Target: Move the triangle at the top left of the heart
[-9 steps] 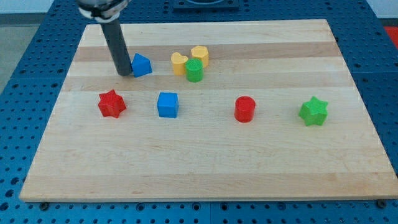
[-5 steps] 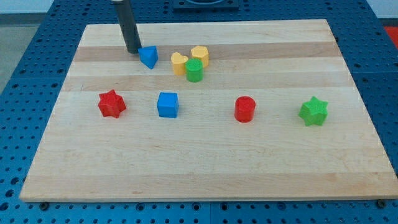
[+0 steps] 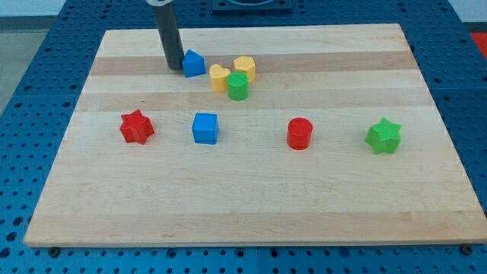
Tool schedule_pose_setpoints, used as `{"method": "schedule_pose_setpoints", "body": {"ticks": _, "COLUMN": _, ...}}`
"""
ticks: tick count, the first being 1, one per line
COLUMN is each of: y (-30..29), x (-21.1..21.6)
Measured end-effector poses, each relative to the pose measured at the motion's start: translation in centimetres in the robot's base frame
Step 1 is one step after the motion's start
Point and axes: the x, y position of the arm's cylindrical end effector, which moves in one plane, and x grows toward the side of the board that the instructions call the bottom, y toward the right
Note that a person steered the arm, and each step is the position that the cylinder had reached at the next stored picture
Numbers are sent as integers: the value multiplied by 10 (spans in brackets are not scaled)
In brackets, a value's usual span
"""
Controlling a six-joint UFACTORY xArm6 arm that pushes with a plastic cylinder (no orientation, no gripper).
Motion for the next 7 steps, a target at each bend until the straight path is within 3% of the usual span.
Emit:
{"method": "schedule_pose_setpoints", "body": {"ticks": 2, "y": -27, "x": -10}}
{"method": "schedule_pose_setpoints", "body": {"ticks": 4, "y": 69, "x": -20}}
{"method": "schedule_pose_setpoints", "body": {"ticks": 5, "y": 69, "x": -13}}
{"method": "schedule_pose_setpoints", "body": {"ticks": 6, "y": -8, "x": -19}}
{"method": "schedule_pose_setpoints", "body": {"ticks": 7, "y": -129, "x": -20}}
